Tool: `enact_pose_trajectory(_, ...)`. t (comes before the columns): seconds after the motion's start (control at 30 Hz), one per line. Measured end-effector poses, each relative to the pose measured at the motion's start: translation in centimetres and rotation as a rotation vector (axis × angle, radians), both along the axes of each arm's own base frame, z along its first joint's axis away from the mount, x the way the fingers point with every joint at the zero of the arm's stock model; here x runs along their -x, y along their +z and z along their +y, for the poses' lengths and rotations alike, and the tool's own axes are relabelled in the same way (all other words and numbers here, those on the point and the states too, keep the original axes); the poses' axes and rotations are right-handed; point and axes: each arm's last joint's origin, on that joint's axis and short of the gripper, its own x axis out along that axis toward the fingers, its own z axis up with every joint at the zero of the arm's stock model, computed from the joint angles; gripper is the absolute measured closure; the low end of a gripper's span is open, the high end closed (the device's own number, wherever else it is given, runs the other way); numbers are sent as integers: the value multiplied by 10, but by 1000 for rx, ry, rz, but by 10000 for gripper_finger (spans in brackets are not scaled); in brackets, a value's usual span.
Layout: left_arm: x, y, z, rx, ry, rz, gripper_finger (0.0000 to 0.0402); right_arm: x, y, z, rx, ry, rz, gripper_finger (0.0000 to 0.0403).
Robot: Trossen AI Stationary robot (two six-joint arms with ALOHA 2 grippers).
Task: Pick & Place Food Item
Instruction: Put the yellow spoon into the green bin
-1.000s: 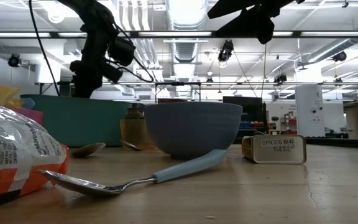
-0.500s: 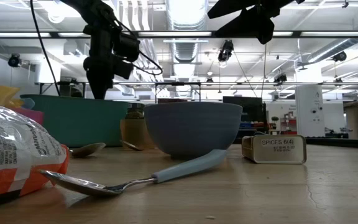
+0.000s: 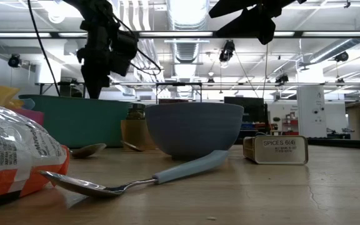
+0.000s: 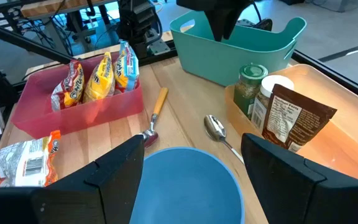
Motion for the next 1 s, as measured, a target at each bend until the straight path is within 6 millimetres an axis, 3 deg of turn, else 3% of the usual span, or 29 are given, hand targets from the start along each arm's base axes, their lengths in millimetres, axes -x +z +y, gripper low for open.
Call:
enact_pose_trajectory(0.23, 14, 34, -17, -76, 32, -104, 296, 0, 0, 0, 1, 0, 0, 138)
enact_pose_trajectory(0.47, 23, 63, -55, -121, 17, -216, 297, 0, 0, 0, -2, -1, -1, 138)
enact_pose_trajectory(0.73, -1, 58, -129, -175, -281, -238, 297, 0, 0, 0, -2, -3, -3, 138)
enact_pose_trajectory(1.0, -24, 36, -195, -274, -538, -300, 297, 0, 1, 0, -4, -4, -11, 138)
